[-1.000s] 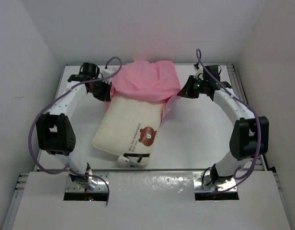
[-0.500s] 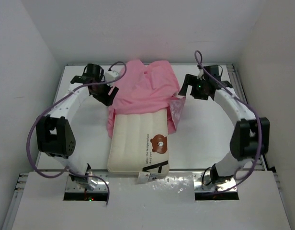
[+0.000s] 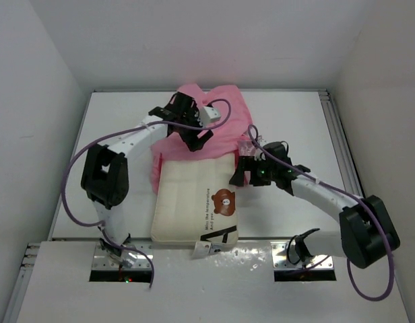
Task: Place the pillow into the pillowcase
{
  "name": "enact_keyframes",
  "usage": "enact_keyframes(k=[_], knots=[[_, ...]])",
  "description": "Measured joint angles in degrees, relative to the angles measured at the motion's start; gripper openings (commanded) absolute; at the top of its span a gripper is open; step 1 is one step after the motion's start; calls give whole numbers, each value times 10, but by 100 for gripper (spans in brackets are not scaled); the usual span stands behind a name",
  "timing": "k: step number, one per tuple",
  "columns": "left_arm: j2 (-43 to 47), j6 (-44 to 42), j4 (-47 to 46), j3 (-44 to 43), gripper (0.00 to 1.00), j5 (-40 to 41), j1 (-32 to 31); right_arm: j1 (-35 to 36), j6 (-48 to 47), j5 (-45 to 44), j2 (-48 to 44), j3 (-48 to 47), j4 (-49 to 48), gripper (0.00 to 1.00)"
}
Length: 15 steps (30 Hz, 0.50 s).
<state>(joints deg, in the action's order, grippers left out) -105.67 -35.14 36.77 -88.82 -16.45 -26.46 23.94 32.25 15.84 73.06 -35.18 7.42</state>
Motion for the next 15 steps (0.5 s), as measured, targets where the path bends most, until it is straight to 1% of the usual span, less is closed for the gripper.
enact_keyframes(k=[2,3,4,5,7,8,9,10,11,15], knots=[[-19,4,-20,7,74,-4,-9,9,17,29,35,6,-38,99],[-25,7,-27,12,68,-7,-15,15,26,41,57,6,-61,97],[-28,11,-31,18,64,-9,-21,20,35,51,78,6,-83,93],[-30,14,-33,22,56,-13,-27,26,41,61,97,6,-102,88],[-30,23,-36,26,51,-20,-38,35,54,81,127,5,-138,51],[-30,27,-37,27,39,-26,-42,36,63,94,137,5,-155,31],[-30,33,-39,27,27,-33,-44,37,76,105,144,6,-175,0],[-30,38,-40,27,7,-40,-46,35,93,118,148,6,-196,0],[-30,46,-40,27,0,-44,-47,32,104,124,149,6,-205,0],[-30,50,-32,21,0,-58,-47,15,125,139,149,1,-224,0]])
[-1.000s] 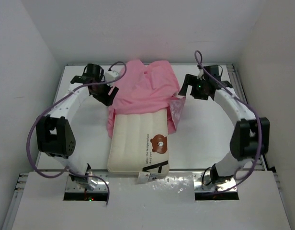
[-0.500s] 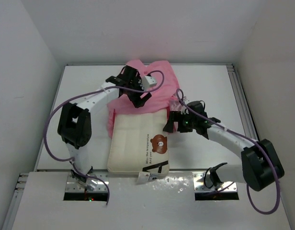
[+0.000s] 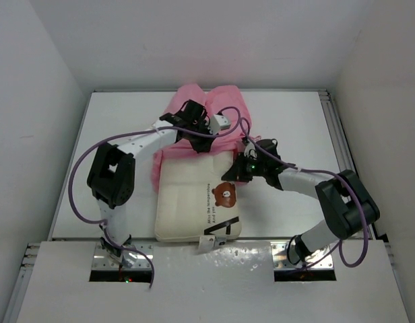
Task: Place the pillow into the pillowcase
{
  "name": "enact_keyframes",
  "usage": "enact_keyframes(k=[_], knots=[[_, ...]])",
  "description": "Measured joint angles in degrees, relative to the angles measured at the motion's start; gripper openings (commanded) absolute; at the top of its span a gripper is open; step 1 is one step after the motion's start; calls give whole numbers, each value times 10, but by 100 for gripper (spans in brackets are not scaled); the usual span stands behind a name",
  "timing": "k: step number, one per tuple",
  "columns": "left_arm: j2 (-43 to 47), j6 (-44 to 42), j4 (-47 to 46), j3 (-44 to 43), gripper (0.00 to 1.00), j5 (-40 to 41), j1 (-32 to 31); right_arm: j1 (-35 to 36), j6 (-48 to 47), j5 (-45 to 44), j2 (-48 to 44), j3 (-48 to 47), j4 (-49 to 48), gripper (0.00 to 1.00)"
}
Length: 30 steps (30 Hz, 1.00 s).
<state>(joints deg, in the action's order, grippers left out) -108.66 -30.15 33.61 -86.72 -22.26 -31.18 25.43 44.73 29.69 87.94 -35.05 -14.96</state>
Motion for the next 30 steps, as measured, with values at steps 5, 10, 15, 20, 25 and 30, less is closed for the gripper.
enact_keyframes(k=[5,10,15,20,25,30], knots=[[19,-21,37,-28,0,-2,-15,-19,22,-26,0,-46,-13,0],[88,-83,96,-54,0,5,-54,-30,66,-111,0,-83,-63,0],[135,-112,117,-60,0,-13,-54,-39,129,-227,16,-85,-82,0],[137,-111,111,-28,51,-24,-41,-34,150,-290,59,-93,-83,49],[139,-39,84,-5,100,-15,-3,-53,39,-282,127,-233,20,99],[169,66,24,52,69,15,111,-69,-42,-292,16,-202,76,99]])
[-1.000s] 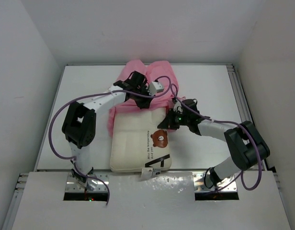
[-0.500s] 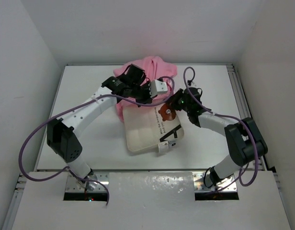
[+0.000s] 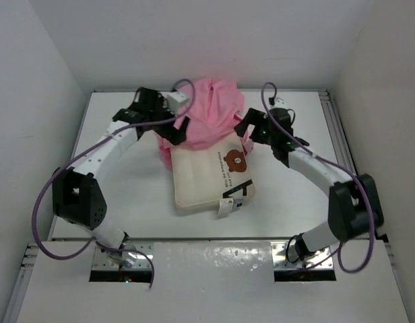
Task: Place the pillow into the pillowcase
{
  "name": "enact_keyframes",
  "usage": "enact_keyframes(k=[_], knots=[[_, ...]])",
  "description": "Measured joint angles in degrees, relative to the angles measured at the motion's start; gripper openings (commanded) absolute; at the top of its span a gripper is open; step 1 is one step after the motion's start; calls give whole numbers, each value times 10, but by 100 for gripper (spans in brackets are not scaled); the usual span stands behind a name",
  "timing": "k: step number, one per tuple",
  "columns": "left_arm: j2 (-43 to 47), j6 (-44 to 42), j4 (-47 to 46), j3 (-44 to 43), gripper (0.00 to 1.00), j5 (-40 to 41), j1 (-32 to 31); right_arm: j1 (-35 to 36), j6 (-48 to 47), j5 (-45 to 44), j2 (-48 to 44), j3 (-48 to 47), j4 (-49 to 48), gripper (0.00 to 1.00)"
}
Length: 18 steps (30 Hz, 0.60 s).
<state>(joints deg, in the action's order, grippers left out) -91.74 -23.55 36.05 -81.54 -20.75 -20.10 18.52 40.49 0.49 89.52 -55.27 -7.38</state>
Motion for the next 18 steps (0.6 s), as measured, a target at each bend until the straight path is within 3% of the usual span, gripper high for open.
enact_keyframes(k=[2,3,4,5,6,8,11,15,18], knots=[[17,44,-30,34,15,17,55,-12,-2,-1,-68,40,17,88],[23,67,-43,54,11,29,81,-17,-3,-1,-96,59,21,69],[26,78,-54,76,11,37,101,-23,-6,1,-121,80,20,30],[24,90,-61,96,18,43,115,-28,-4,3,-139,98,21,17],[15,98,-61,111,24,47,122,-32,-3,3,-145,111,21,14],[-19,115,-60,130,39,52,123,-41,6,9,-133,121,31,30],[-89,138,-66,141,56,54,121,-61,17,28,-74,111,39,40],[-133,170,-89,174,64,65,122,-74,28,43,9,87,38,41],[-133,194,-130,177,68,69,123,-78,40,53,54,72,20,52]])
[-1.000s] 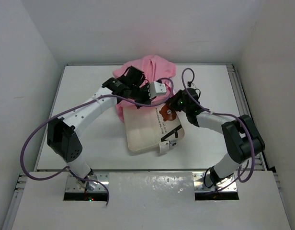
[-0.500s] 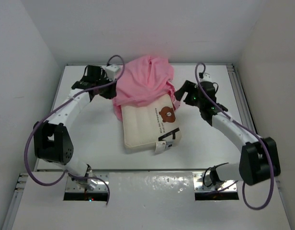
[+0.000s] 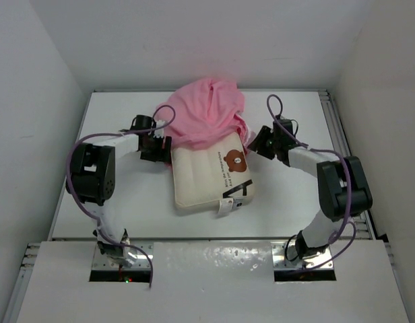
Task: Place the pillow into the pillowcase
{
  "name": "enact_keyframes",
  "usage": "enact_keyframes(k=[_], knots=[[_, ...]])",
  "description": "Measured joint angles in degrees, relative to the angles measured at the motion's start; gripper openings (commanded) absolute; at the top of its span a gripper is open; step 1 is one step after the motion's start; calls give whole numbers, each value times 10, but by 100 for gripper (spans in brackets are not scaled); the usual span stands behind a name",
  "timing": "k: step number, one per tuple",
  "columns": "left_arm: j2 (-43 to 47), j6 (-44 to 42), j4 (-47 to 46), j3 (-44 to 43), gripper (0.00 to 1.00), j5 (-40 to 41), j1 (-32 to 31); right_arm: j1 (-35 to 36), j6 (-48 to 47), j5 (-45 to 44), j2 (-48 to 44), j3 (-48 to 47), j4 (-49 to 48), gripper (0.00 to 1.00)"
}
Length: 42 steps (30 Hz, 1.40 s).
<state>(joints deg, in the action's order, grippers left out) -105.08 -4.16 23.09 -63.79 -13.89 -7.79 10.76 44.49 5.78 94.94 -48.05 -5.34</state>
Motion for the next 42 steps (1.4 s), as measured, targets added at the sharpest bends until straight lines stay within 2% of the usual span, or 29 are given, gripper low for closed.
enact_keyframes(k=[3,6,8,9,10,11,12,13,16,19,24,28,32,37,40,42], knots=[[-5,18,-29,1,71,-3,-3,-3,10,27,44,-18,-33,67],[-14,34,-52,-2,67,-3,-6,-2,16,43,73,-34,-59,70],[-26,41,-60,-15,47,-12,-8,-1,21,46,93,-48,-68,68],[-37,44,-63,-25,37,-25,-9,-1,25,46,107,-57,-73,58],[-47,46,-63,-35,0,-37,-9,-1,28,46,121,-63,-82,48],[-59,44,-59,-47,0,-53,-10,-2,34,47,135,-68,-92,35],[-70,38,-55,-55,0,-67,-10,-1,38,49,148,-70,-101,7],[-81,34,-48,-67,0,-90,-10,-1,44,50,158,-70,-106,0],[-87,5,-3,-81,0,-151,0,-2,64,63,175,-64,-111,0],[-86,-58,90,-95,0,-228,25,-8,81,91,138,-23,-119,0],[-62,-224,328,-178,0,-322,110,-31,160,173,-50,71,-107,0],[-32,-302,444,-291,0,-340,163,-44,194,215,-153,54,-94,0],[-11,-311,486,-386,0,-362,196,-55,220,243,-182,23,-82,0],[-16,-278,514,-466,0,-390,211,-77,242,258,-183,-14,-73,0],[-19,-239,488,-475,0,-391,213,-85,241,260,-176,-29,-78,0],[-6,-217,429,-429,0,-369,207,-85,220,260,-163,-33,-72,0]])
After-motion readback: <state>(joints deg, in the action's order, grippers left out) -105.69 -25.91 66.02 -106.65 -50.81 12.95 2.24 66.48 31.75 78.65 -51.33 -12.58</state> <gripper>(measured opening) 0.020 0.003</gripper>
